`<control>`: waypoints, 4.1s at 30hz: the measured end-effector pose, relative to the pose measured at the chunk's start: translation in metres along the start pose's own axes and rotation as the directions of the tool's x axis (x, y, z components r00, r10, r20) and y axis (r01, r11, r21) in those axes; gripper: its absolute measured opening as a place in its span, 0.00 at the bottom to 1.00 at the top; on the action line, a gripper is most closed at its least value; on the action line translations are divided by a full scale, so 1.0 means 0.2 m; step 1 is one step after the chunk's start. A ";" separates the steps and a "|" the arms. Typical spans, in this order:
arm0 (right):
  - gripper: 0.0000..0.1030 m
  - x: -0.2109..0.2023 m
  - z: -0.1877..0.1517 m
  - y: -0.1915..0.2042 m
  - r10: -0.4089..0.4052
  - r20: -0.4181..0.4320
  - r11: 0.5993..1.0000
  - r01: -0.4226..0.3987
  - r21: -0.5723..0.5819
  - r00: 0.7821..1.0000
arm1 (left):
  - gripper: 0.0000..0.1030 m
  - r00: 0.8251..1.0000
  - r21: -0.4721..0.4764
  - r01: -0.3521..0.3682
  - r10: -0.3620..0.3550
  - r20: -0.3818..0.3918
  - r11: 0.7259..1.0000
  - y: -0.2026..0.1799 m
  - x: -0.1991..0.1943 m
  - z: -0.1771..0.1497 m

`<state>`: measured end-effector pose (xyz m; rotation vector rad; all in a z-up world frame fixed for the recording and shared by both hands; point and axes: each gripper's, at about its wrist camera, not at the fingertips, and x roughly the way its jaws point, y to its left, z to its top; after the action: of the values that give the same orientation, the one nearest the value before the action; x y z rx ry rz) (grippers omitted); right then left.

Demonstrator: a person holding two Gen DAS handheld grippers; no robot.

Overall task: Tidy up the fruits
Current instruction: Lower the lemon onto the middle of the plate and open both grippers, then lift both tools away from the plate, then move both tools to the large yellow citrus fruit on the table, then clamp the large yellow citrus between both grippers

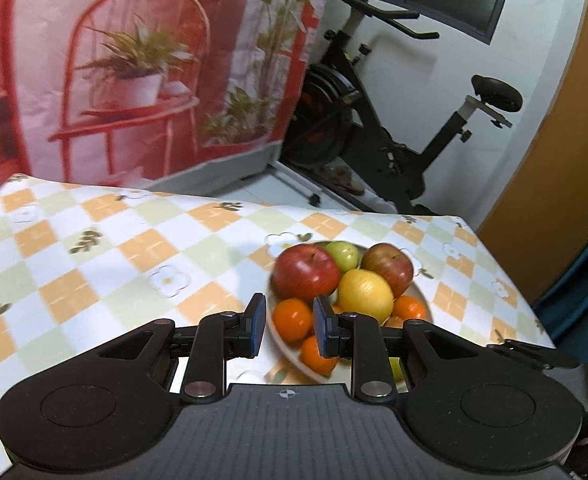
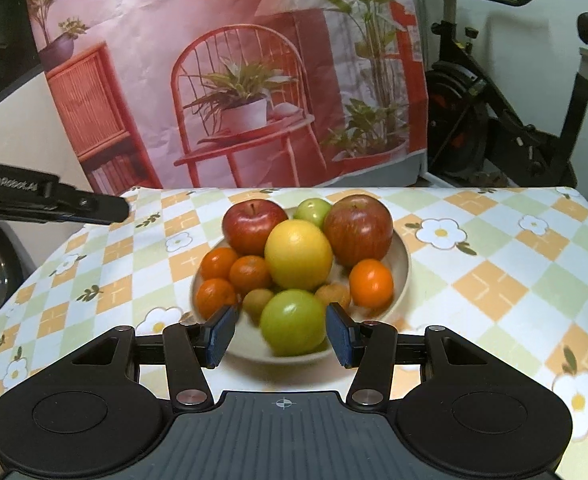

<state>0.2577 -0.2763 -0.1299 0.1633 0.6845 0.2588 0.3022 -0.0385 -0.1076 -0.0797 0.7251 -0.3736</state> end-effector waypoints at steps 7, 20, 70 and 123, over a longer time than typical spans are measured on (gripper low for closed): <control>0.46 -0.10 -0.11 0.11 -0.011 0.008 1.000 0.011 -0.022 1.000 | 0.27 0.998 0.006 -0.060 0.059 0.025 0.998 -0.01 -0.16 -0.14; 0.46 -0.21 -0.35 0.21 -0.011 -0.009 0.998 0.011 -0.057 1.000 | 0.27 0.995 -0.035 -0.099 0.099 -0.001 0.995 0.03 -0.32 -0.38; 0.54 -0.33 -0.58 0.61 0.099 -0.160 0.930 -0.149 -0.336 0.982 | 0.26 0.999 -0.155 -0.045 0.043 -0.016 0.987 0.10 -0.45 -0.65; 0.48 -0.32 -0.61 0.47 0.183 -0.173 0.957 -0.216 -0.195 0.968 | 0.33 0.935 -0.253 0.293 -0.332 -0.127 0.922 -0.06 -0.18 -0.67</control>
<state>0.1148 -0.1967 -0.1637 0.0071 0.7886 0.5414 0.1857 -0.0291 -0.1837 -0.3920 0.9244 -0.6073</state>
